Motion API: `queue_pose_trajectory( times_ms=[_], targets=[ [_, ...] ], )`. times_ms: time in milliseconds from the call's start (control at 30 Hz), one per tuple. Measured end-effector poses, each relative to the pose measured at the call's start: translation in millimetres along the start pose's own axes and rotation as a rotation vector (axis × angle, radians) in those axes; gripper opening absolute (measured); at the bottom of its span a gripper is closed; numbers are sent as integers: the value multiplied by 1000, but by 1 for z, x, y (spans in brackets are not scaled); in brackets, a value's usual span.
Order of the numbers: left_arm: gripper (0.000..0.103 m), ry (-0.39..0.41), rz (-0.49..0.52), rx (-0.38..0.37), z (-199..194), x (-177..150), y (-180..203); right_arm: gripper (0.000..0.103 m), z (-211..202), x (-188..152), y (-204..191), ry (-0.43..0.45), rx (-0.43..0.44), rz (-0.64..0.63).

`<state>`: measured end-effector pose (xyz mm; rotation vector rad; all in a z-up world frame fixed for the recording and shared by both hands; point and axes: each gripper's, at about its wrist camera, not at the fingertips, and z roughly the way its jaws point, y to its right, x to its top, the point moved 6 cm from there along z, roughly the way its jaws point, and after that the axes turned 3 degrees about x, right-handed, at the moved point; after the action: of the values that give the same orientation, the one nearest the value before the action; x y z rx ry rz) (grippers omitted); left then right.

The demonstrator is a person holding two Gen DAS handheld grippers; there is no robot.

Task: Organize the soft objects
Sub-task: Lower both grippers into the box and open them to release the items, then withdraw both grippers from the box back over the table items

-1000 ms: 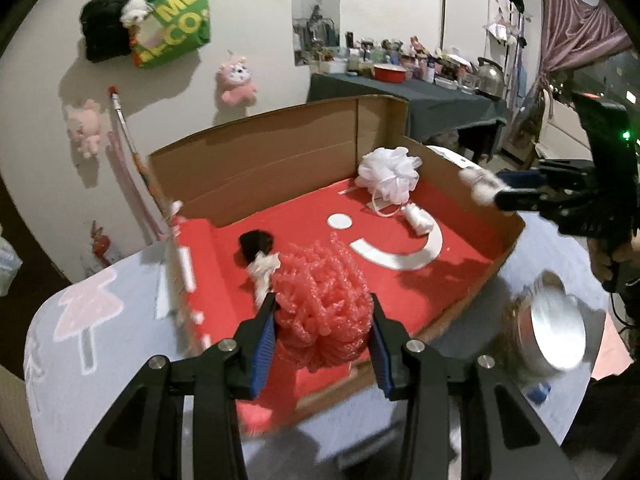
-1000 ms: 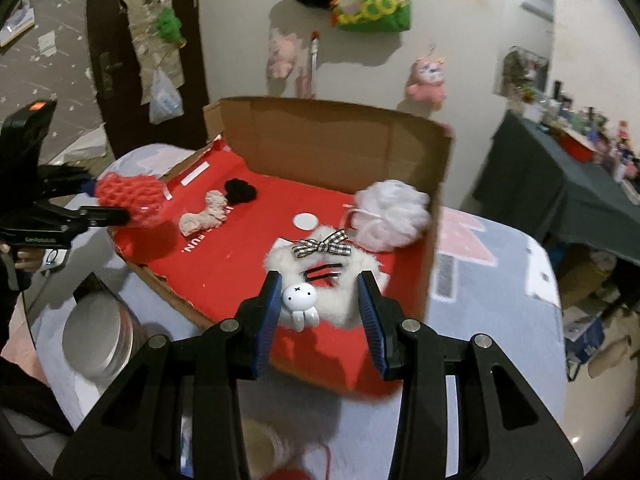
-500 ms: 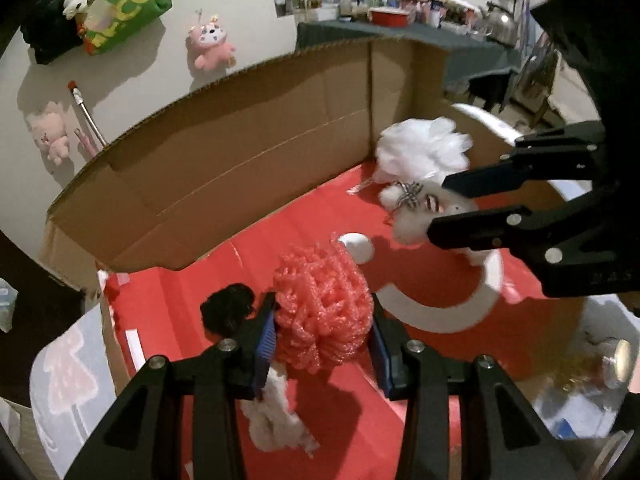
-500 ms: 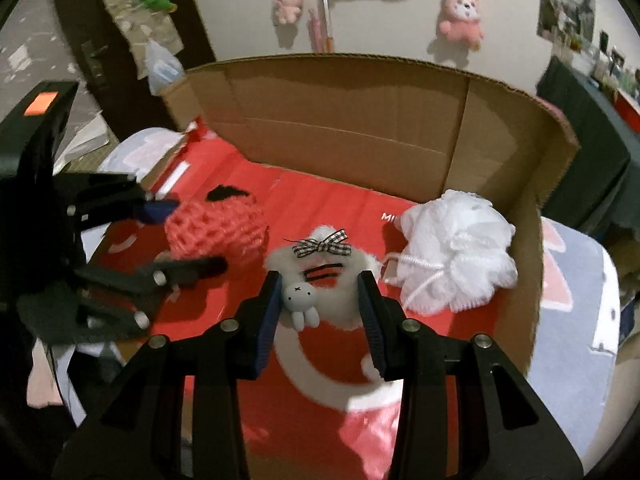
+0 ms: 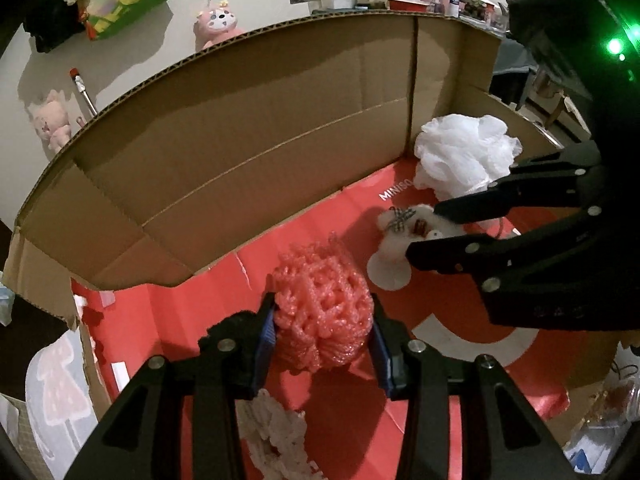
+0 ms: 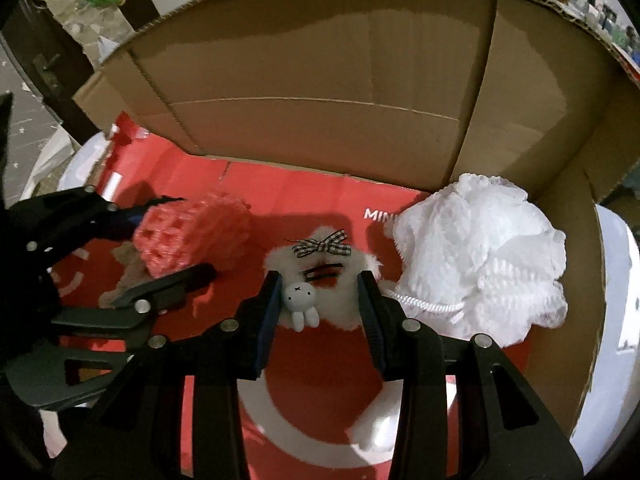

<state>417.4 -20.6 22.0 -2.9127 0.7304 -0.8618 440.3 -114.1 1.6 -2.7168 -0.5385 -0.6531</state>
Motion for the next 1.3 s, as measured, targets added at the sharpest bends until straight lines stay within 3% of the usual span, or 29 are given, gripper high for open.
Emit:
queue_pose_trajectory(
  times_ms=[600,800,900,967,1300],
  targets=[
    [47,-9,-5,-2,13,4,-6,40,13,1,-3,-32,-15,-15],
    [51,-5,-12,-15,3,2,-9,49,12,4,-8,-24,0,-16],
    [57,8,-33,-24,-4,0,-11,50,5,3,-8,-17,6,-4],
    [67,24,-46,-32,-13,0,-13,55,-2,3,-9,-7,4,-2],
    [80,134,-109,-36,-71,-14,-5,68,-72,-14,-21,98,-30,-6]
  ],
)
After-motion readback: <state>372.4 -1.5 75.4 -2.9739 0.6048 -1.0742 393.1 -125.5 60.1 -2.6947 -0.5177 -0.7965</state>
